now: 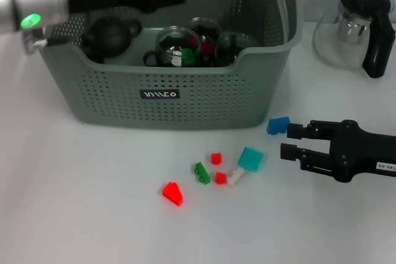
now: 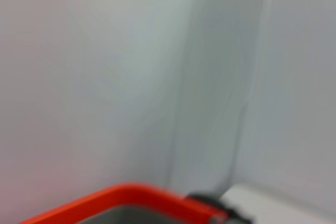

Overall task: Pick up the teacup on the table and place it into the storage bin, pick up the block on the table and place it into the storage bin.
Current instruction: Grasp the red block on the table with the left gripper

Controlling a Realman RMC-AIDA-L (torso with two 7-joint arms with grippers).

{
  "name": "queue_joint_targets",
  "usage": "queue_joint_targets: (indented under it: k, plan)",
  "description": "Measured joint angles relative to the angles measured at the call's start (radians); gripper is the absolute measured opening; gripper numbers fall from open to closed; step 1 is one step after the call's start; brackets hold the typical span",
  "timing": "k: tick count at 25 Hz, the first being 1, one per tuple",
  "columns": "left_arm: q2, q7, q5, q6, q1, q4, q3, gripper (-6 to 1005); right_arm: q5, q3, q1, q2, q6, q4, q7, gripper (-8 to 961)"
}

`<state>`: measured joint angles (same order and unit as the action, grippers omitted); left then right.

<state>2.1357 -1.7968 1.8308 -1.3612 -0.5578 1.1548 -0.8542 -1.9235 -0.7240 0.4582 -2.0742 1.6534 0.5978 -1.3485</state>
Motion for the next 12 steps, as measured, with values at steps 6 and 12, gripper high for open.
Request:
queue_joint_targets:
  k: [6, 12]
  plan:
    - [0.003, 0.236, -0.078, -0.346, 0.112, -0.157, 0.225, 616, 0.000, 0.017, 0.000, -0.004, 0.001, -0.001, 0.000, 533]
    - [0.019, 0.554, 0.059, -0.482, 0.207, -0.334, 0.354, 617, 0.000, 0.026, 0.005, -0.011, 0.026, -0.003, 0.021, 533]
